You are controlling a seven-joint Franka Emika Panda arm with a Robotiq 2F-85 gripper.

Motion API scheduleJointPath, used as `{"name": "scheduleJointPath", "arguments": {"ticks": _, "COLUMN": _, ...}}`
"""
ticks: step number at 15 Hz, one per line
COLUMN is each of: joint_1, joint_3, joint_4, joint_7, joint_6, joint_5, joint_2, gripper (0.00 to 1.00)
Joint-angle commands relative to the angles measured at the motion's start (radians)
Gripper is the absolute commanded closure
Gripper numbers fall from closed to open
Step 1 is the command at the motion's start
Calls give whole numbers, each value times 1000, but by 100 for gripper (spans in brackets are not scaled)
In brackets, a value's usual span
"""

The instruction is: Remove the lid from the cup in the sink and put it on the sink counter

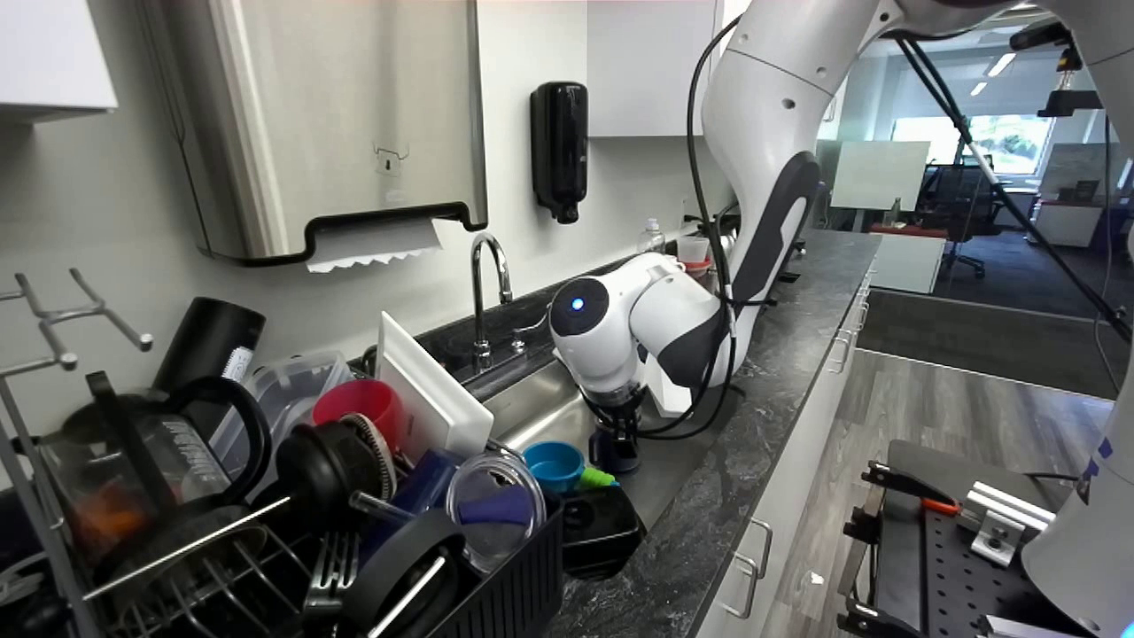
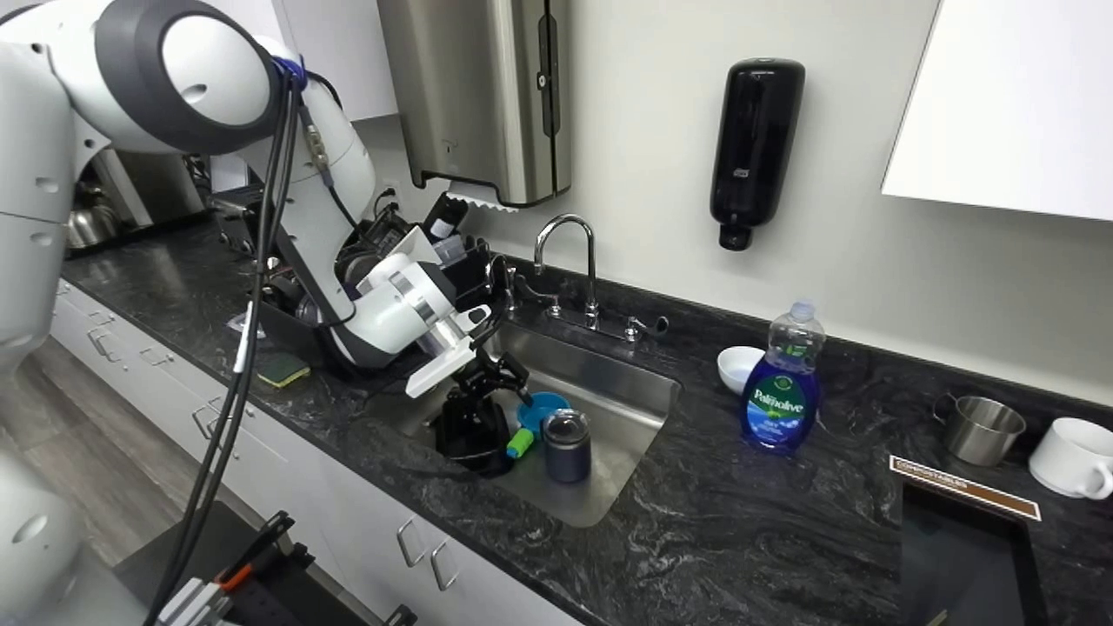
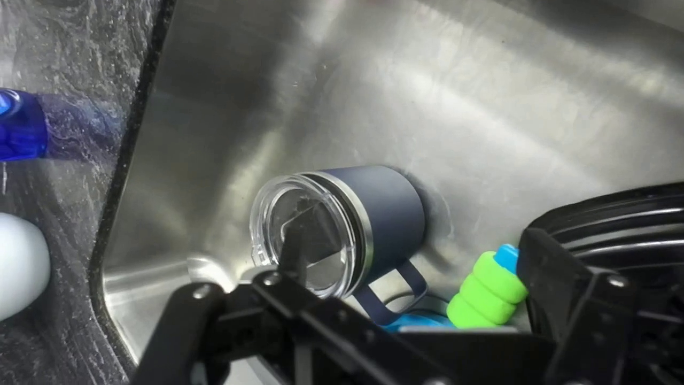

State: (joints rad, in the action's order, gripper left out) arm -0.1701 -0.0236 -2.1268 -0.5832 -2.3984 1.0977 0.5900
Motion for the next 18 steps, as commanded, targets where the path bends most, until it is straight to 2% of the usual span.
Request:
{"name": "scheduleJointPath", "arguments": {"ticks": 1, "joint_1": -17, "joint_3": -23, "joint_4": 53, "joint_7": -32, "joint_6": 28, "joint_5": 78, "joint_2": 59, "gripper": 0}}
{"name": "scheduleJointPath", "arguments": {"ticks": 7, "joint_1": -3, "joint_3": -23, "joint_4": 118, "joint_7": -37, "joint_6": 68, "joint_5": 141, "joint_2": 121, "gripper": 0}}
{"name": "scheduleJointPath", "arguments": {"ticks": 18, "joint_1": 23, "joint_3": -14, "joint_4": 223, "joint_7": -7, "joint_6": 142, "joint_5": 121, "joint_2": 190, "gripper": 0}}
